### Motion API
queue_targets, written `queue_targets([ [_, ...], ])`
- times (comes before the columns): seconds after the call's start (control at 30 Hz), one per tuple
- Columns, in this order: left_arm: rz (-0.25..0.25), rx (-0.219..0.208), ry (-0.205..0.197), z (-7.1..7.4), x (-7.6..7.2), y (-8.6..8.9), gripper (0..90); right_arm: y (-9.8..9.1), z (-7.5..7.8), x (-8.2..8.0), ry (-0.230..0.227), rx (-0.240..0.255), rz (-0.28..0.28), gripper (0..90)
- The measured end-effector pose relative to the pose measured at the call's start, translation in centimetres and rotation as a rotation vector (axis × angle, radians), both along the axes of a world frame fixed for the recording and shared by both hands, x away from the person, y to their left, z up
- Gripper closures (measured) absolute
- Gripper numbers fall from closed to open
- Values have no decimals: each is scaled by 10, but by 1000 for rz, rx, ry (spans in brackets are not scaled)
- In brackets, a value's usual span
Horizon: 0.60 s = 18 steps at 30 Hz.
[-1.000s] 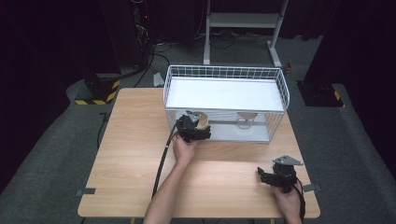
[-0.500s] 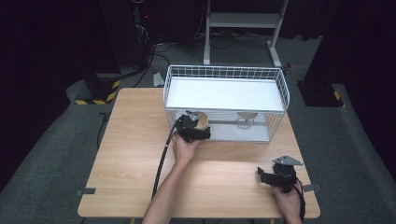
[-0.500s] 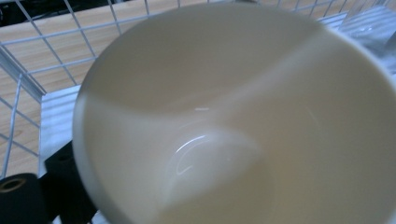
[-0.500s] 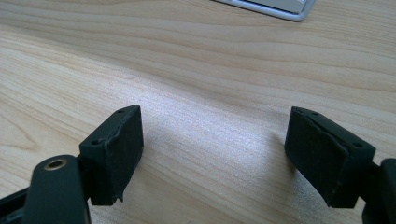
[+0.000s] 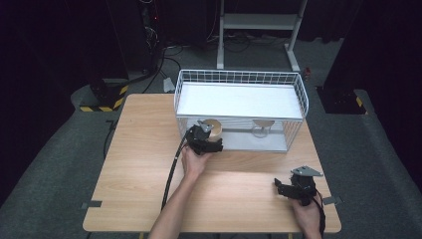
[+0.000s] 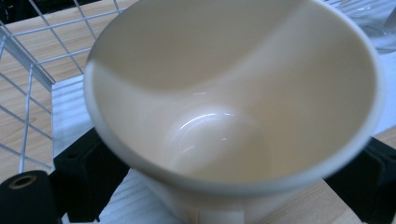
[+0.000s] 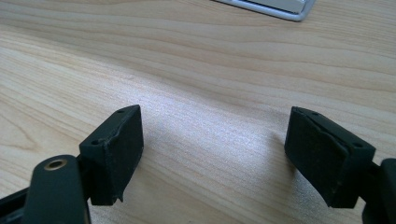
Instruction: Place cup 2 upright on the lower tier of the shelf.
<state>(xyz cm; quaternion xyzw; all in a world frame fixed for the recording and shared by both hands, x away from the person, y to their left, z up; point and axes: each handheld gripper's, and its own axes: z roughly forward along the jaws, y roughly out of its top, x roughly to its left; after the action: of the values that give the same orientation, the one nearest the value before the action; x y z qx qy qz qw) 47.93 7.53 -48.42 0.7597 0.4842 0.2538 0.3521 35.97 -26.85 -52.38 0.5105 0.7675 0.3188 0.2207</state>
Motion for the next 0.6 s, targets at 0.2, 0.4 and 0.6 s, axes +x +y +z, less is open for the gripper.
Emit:
queue_targets([
  [0.2, 4, -6, 7, -1, -6, 3, 93, 0, 0, 0, -2, -1, 1, 198],
  [0.4, 9, -13, 11, -3, -11, 4, 111, 0, 0, 0, 0, 0, 0, 197],
  [0.6, 11, -5, 18, -3, -16, 6, 134, 0, 0, 0, 0, 0, 0, 198],
])
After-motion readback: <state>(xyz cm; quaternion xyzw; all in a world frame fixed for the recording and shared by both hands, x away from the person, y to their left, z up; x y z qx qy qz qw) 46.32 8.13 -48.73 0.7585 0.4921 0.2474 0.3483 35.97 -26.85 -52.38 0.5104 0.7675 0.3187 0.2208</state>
